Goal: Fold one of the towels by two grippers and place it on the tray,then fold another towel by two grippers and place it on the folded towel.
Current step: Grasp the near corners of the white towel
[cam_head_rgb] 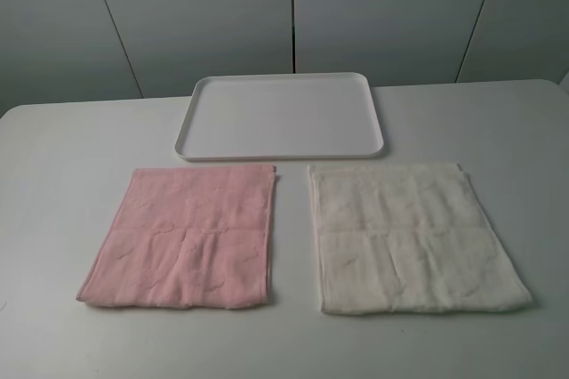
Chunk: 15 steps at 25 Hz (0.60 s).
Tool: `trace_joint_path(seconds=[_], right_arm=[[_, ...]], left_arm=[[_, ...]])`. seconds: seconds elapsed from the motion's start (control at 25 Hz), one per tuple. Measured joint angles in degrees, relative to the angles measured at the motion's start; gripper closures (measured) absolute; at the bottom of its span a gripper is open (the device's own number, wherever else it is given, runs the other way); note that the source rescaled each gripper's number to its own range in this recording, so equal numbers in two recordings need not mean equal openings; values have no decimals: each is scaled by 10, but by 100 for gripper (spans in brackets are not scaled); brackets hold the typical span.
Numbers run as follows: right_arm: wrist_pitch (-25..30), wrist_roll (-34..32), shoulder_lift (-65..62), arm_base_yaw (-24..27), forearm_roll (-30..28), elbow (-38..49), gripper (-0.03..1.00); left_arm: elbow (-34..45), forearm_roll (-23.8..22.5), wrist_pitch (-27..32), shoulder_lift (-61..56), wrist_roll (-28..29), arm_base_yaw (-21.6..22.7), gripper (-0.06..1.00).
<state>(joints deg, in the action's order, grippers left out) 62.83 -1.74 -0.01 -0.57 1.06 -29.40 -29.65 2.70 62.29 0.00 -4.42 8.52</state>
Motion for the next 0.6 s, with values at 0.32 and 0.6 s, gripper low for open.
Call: trace_joint_path(seconds=[0.32, 0.6], right_arm=[[0, 0, 0, 0, 0, 0, -3], [0, 0, 0, 0, 0, 0, -3]], left_arm=[[0, 0, 0, 0, 0, 0, -6], [0, 0, 0, 0, 0, 0, -6]])
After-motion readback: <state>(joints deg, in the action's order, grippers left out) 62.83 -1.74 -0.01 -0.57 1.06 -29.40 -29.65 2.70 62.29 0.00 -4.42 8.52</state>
